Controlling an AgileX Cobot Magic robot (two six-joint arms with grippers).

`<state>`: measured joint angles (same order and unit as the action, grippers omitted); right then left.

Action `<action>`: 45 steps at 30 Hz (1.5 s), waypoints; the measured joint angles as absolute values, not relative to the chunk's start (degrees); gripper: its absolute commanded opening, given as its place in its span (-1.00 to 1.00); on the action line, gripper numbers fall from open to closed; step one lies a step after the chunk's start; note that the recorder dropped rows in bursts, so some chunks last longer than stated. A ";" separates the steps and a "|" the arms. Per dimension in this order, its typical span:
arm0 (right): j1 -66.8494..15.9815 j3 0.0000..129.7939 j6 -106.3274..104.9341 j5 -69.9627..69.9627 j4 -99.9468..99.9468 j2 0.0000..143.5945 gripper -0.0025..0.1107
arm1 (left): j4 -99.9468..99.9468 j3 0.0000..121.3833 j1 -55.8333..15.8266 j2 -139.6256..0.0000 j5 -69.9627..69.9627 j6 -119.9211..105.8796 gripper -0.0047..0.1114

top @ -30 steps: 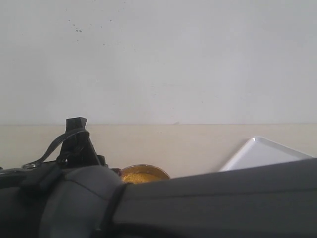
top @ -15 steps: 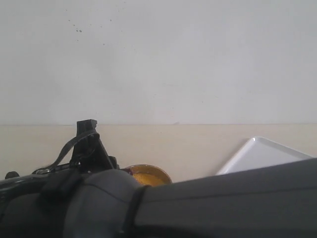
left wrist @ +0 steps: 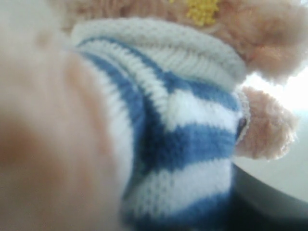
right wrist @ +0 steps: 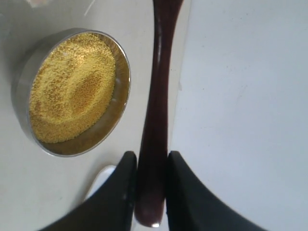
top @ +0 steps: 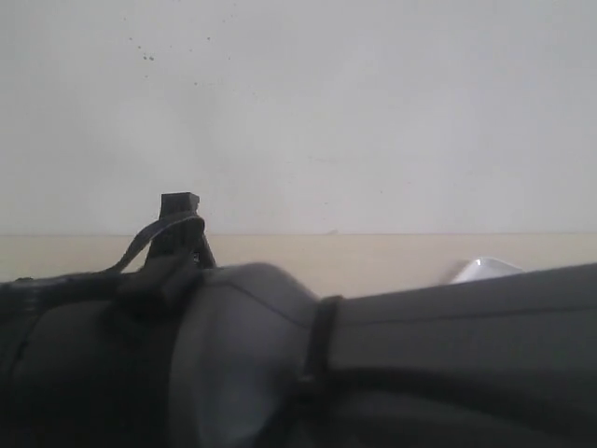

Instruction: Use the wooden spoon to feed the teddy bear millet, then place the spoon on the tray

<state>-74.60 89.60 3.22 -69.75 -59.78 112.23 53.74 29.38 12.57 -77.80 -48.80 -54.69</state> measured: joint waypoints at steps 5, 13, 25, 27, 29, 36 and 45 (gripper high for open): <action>-72.70 89.60 3.60 -69.41 -54.33 107.78 -0.96 | 53.74 29.38 12.57 -77.80 -48.80 -54.69 -0.82; -65.01 89.49 1.67 -69.66 -50.23 100.64 -0.96 | 53.74 29.38 12.57 -77.80 -48.80 -54.69 -0.82; -55.84 80.24 -1.60 -69.87 -48.51 100.39 -0.96 | 53.74 29.38 12.57 -77.80 -48.80 -54.69 -0.82; -55.74 79.77 -2.26 -69.98 -48.81 100.62 -0.96 | 53.74 29.38 12.57 -77.80 -48.80 -54.69 -0.82; -55.62 79.67 -2.78 -69.98 -49.17 101.08 -0.96 | 53.74 29.38 12.57 -77.80 -48.80 -54.69 -0.82; -55.62 79.64 -4.02 -69.98 -52.96 106.67 -0.96 | 53.74 29.38 12.57 -77.80 -48.80 -54.69 -0.82; -56.36 79.42 -4.39 -69.98 -58.58 112.52 -0.96 | 53.74 29.38 12.57 -77.80 -48.80 -54.69 -0.82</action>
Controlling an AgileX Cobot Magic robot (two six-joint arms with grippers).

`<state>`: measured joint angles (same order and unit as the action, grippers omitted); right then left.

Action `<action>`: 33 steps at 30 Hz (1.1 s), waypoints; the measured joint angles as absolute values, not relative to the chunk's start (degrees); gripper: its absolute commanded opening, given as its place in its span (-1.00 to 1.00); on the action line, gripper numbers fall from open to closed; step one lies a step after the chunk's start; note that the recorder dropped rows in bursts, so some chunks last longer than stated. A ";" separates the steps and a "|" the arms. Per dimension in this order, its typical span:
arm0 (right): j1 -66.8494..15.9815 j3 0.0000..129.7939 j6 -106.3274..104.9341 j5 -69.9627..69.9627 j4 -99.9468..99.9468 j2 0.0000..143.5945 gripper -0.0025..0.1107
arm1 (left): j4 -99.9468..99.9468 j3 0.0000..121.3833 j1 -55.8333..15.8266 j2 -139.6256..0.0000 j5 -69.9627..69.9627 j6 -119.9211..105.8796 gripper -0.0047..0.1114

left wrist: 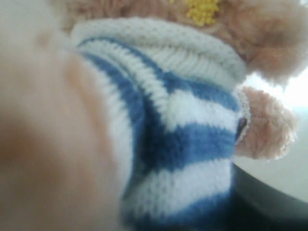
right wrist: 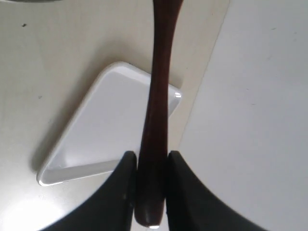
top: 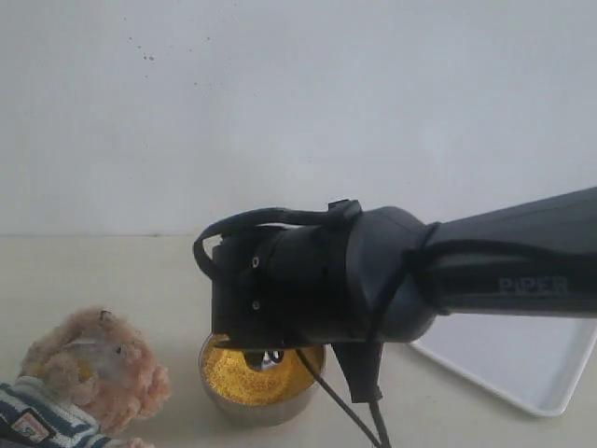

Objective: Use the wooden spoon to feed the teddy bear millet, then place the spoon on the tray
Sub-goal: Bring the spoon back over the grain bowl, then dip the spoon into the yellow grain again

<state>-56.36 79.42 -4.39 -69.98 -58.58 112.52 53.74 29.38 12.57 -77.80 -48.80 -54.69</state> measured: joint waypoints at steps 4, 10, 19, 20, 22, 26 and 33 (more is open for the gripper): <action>-57.36 79.42 -4.39 -69.98 -59.25 113.64 -0.96 | 53.74 29.38 12.57 -77.80 -48.80 -54.69 -0.82; -58.21 79.42 -4.39 -69.88 -59.25 116.06 -0.96 | 53.74 29.38 12.57 -77.80 -48.80 -54.69 -0.82; -59.02 79.42 -4.39 -69.88 -59.25 117.93 -0.96 | 53.74 29.38 12.57 -77.80 -48.72 -54.69 -0.82; -59.24 79.42 -4.39 -69.88 -59.25 118.02 -0.96 | 53.74 29.38 12.57 -77.80 -48.72 -54.69 -0.82; -59.60 79.42 -4.39 -69.88 -59.25 118.29 -0.96 | 53.74 29.38 12.57 -77.80 -48.72 -54.69 -0.82; -60.20 79.42 -4.39 -69.88 -58.13 118.39 -0.96 | 53.74 29.38 12.57 -77.80 -48.72 -54.69 -0.82; -60.46 81.70 -4.90 -69.88 -52.59 118.52 -0.96 | 53.74 29.38 12.57 -77.80 -48.72 -54.69 -0.82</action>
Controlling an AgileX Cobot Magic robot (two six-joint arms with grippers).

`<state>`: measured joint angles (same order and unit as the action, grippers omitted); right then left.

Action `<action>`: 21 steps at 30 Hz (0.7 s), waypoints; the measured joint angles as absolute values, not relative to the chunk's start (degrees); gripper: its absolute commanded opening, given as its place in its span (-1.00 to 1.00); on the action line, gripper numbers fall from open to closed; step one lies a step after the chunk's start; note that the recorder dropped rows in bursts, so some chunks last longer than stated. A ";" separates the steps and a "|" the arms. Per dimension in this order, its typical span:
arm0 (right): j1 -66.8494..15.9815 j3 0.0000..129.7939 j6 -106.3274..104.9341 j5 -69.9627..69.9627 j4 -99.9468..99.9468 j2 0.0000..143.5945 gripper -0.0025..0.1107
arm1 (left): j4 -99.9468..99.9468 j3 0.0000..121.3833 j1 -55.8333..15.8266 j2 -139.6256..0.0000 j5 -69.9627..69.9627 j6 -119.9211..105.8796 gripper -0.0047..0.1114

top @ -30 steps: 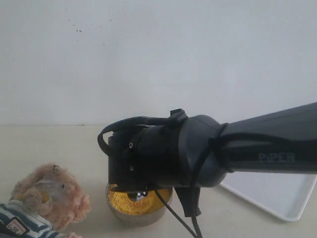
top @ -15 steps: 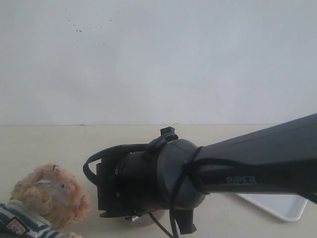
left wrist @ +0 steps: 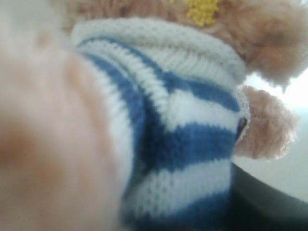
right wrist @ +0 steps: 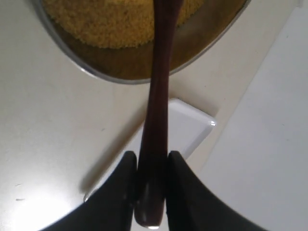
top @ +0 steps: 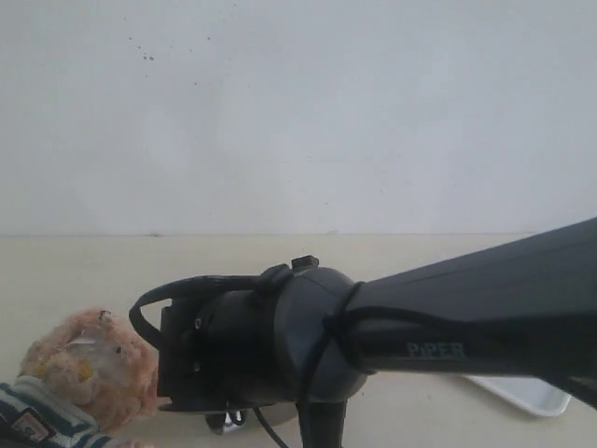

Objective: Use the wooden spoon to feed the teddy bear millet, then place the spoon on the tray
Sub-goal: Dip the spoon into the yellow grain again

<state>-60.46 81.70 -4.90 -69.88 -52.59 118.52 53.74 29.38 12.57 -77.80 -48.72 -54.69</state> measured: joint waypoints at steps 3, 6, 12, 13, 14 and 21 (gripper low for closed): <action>-60.46 82.51 -5.01 -69.88 -51.19 118.55 -0.96 | 53.74 29.38 12.57 -77.80 -48.72 -54.69 -0.82; -60.46 82.99 -5.01 -69.88 -49.73 118.55 -0.96 | 53.74 29.38 12.57 -77.80 -48.72 -54.69 -0.82; -60.34 83.22 -5.22 -69.98 -46.73 118.40 -0.96 | 53.74 29.38 12.57 -77.80 -48.72 -54.69 -0.82; -60.08 83.22 -5.27 -69.98 -45.88 118.27 -0.96 | 53.74 29.38 12.57 -77.80 -48.72 -54.69 -0.82; -59.83 83.22 -5.27 -69.88 -44.94 118.12 -0.96 | 53.74 29.38 12.57 -77.80 -48.72 -54.69 -0.82; -58.26 83.22 -5.30 -69.77 -42.77 116.33 -0.96 | 53.74 29.38 12.57 -77.80 -48.72 -54.69 -0.82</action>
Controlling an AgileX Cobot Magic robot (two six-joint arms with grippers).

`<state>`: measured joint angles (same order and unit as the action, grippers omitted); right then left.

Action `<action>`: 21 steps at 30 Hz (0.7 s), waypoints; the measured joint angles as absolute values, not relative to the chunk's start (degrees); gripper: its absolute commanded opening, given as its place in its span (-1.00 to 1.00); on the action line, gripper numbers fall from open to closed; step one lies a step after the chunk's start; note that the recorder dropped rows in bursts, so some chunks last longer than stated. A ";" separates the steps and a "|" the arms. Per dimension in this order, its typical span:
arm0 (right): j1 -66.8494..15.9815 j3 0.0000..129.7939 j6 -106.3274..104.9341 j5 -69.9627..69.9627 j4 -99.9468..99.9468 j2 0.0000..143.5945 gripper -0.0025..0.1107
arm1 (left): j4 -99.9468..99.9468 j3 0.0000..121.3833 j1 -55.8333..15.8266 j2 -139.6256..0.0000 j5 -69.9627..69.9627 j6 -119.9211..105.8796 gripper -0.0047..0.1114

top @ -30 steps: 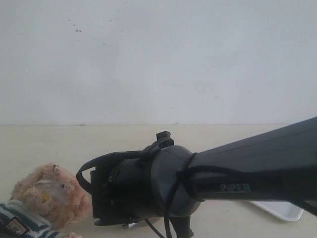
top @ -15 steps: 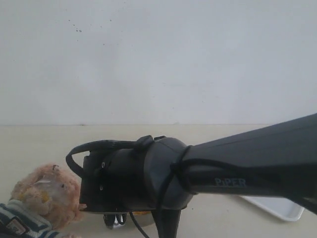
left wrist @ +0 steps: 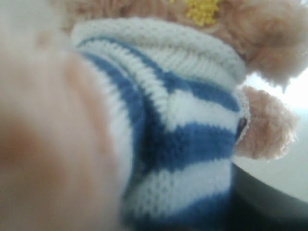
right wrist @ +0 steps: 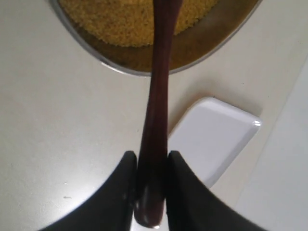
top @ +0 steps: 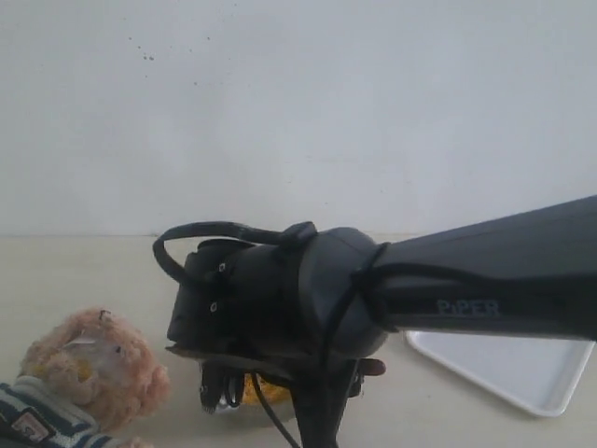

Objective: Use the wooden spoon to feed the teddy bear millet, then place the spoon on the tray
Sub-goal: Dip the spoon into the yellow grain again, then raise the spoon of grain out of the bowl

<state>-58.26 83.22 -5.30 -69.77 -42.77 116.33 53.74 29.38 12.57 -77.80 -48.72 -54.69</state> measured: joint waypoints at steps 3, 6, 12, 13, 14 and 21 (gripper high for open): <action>-57.87 83.22 -5.30 -69.77 -42.44 115.13 -0.96 | 53.74 29.38 12.57 -77.80 -48.72 -54.69 -0.82; -57.24 83.22 -5.30 -69.88 -41.24 114.60 -0.96 | 53.74 29.38 12.57 -77.80 -48.72 -54.69 -0.82; -54.80 84.64 -5.30 -69.88 -34.07 114.30 -0.96 | 53.74 29.38 12.57 -77.80 -48.72 -54.69 -0.82; -54.22 85.19 -5.30 -69.88 -32.50 114.30 -0.96 | 53.74 29.38 12.57 -77.80 -48.72 -54.69 -0.82; -53.89 85.63 -5.30 -69.78 -31.76 114.14 -0.96 | 53.74 29.38 12.57 -77.80 -48.72 -54.69 -0.82; -50.76 87.27 -5.30 -69.67 -25.53 112.42 -0.96 | 53.74 29.38 12.57 -77.80 -48.72 -54.69 -0.82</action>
